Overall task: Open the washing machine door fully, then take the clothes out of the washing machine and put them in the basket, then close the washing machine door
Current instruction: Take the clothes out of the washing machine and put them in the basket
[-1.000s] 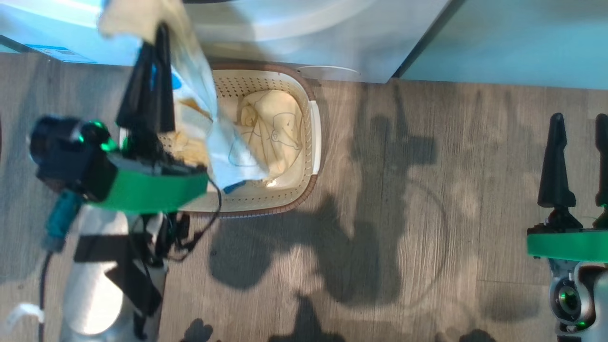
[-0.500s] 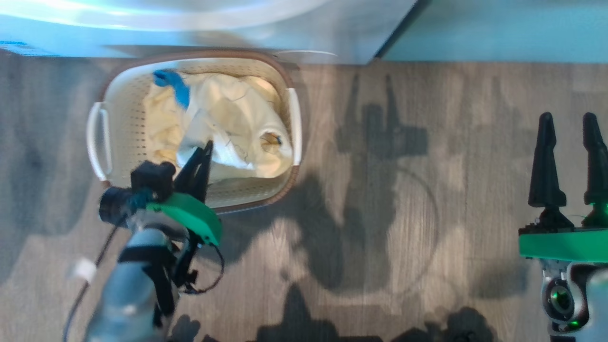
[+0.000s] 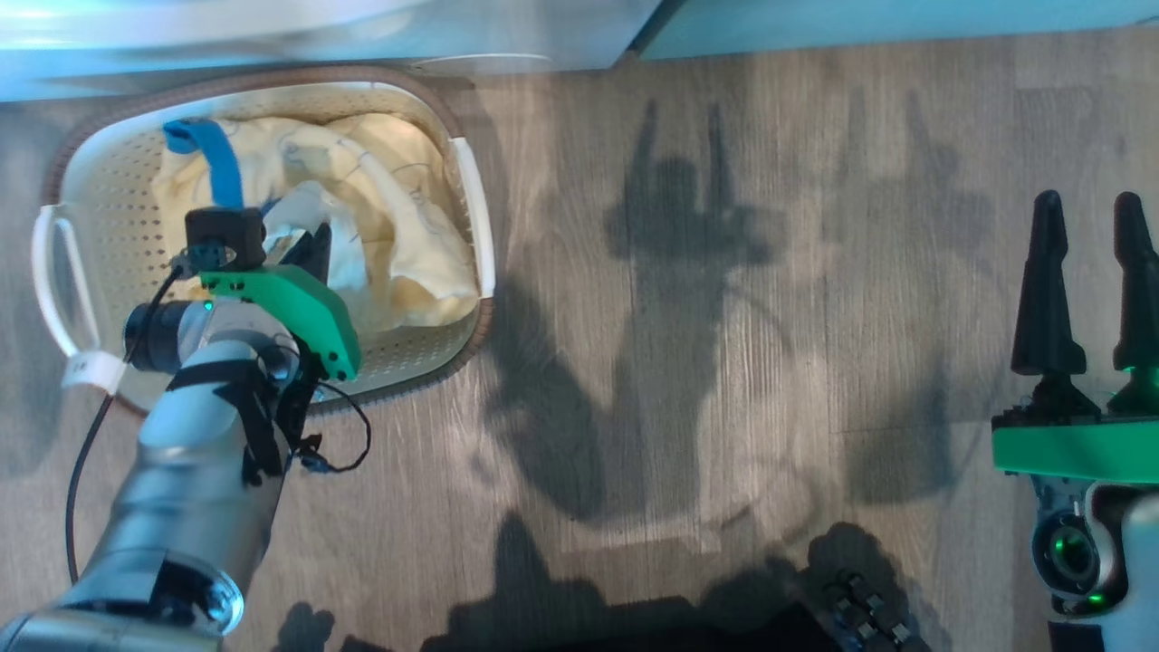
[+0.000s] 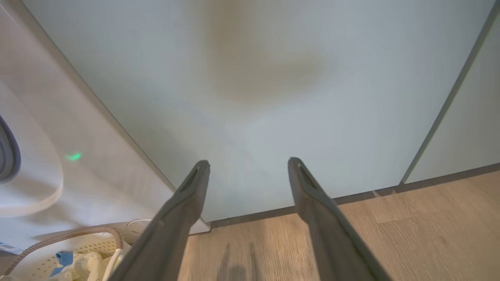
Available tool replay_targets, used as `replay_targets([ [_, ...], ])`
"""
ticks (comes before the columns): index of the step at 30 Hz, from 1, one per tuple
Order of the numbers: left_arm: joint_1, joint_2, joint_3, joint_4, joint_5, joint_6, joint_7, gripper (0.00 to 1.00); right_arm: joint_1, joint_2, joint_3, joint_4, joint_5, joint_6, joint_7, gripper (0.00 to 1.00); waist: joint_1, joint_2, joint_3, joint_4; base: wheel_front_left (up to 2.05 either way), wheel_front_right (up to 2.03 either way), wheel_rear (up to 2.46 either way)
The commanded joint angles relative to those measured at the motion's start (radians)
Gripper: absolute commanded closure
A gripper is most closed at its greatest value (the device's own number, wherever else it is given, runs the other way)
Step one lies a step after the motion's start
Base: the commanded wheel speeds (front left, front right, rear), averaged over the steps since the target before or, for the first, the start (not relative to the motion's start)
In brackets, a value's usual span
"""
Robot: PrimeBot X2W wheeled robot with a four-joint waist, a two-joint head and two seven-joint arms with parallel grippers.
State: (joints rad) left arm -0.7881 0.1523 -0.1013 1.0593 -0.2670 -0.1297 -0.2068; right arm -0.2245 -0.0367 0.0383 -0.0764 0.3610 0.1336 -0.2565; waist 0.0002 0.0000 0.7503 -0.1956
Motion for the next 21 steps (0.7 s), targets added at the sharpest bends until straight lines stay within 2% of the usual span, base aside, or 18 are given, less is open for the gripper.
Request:
replay_targets([
  [1,0.005,0.046,0.015,0.012,-0.01,-0.001,-0.013,1.0,0.006,-0.013,0.017,-0.028,0.009,-0.003,-0.005,0.0,-0.0002,0.0,0.004,-0.007,0.0,0.0,0.0],
  [2,-0.003,0.048,0.012,0.026,-0.016,-0.001,-0.018,1.0,0.006,-0.013,0.015,-0.027,0.01,-0.003,-0.005,0.0,-0.0002,0.0,0.002,-0.008,0.0,0.0,0.0],
  [3,-0.007,0.05,0.008,0.039,-0.017,-0.001,-0.024,0.85,0.006,-0.013,0.013,-0.025,0.011,-0.003,-0.005,0.0,-0.0002,0.0,-0.001,-0.007,0.0,0.0,0.0],
  [5,-0.01,0.05,0.0,0.057,-0.021,-0.001,-0.035,0.18,0.006,-0.013,0.007,-0.024,0.008,-0.003,-0.005,0.0,-0.0002,0.0,-0.01,-0.002,0.0,0.0,0.0],
  [7,-0.008,0.05,0.001,0.066,-0.025,0.0,-0.045,0.0,0.005,-0.013,0.002,-0.026,0.005,-0.003,-0.005,0.0,-0.0002,0.0,-0.019,0.007,0.0,0.0,0.0],
  [12,0.018,0.043,0.006,0.004,-0.018,0.005,-0.054,0.0,0.01,-0.013,-0.017,-0.027,-0.012,-0.003,-0.005,0.0,-0.0002,0.0,-0.047,0.041,0.0,0.0,0.0],
  [21,0.219,-0.004,0.078,-0.353,0.014,0.029,-0.055,0.0,0.038,-0.013,-0.054,-0.025,-0.062,-0.003,-0.005,0.0,-0.0002,0.0,-0.146,0.107,0.0,0.0,0.0],
])
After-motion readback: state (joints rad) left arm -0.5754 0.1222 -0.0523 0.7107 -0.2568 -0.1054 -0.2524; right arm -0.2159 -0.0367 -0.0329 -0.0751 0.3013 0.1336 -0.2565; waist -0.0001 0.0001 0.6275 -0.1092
